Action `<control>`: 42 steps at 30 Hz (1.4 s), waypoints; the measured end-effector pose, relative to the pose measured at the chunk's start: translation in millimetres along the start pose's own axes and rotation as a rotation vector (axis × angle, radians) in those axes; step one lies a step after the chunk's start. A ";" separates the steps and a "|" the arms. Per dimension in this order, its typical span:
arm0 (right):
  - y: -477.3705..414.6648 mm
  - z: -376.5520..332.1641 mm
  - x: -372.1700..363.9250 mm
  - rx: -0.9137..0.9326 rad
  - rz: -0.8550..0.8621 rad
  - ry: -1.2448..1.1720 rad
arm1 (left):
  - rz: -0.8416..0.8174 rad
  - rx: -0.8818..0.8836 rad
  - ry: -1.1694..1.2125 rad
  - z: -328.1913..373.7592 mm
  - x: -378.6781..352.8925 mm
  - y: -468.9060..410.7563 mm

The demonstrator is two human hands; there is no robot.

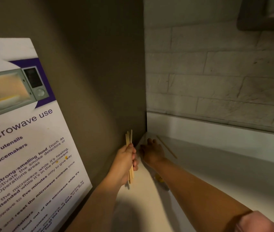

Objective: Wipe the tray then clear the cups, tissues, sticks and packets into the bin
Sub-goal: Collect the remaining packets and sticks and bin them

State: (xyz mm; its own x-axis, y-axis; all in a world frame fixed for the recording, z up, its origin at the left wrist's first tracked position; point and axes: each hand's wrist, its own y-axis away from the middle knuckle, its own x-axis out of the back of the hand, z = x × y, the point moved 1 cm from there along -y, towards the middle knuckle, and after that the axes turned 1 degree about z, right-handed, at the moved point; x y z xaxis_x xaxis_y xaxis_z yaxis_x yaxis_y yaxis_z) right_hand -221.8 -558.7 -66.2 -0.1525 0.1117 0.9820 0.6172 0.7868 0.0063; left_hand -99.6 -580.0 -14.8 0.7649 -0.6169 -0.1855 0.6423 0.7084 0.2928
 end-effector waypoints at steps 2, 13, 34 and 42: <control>7.4 1.1 -0.1 0.025 0.074 0.023 | 0.004 -0.004 -0.004 0.0 1.9 -0.7; 31.2 47.7 6.1 -0.279 0.228 -0.004 | -0.017 0.033 -0.038 -11.2 -1.0 2.0; 30.7 29.5 15.0 -0.276 -0.072 0.063 | -0.026 0.069 -0.021 -15.9 -4.3 4.0; 42.3 28.3 19.0 -0.319 -0.112 -0.049 | -0.042 0.080 -0.021 -19.1 -11.0 5.3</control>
State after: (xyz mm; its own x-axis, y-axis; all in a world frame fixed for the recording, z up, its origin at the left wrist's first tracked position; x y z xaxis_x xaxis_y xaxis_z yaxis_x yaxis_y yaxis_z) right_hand -220.5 -506.1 -52.6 -0.2651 0.0701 0.9617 0.8035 0.5673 0.1801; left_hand -103.7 -562.8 -29.1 0.7354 -0.6533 -0.1802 0.6675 0.6525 0.3588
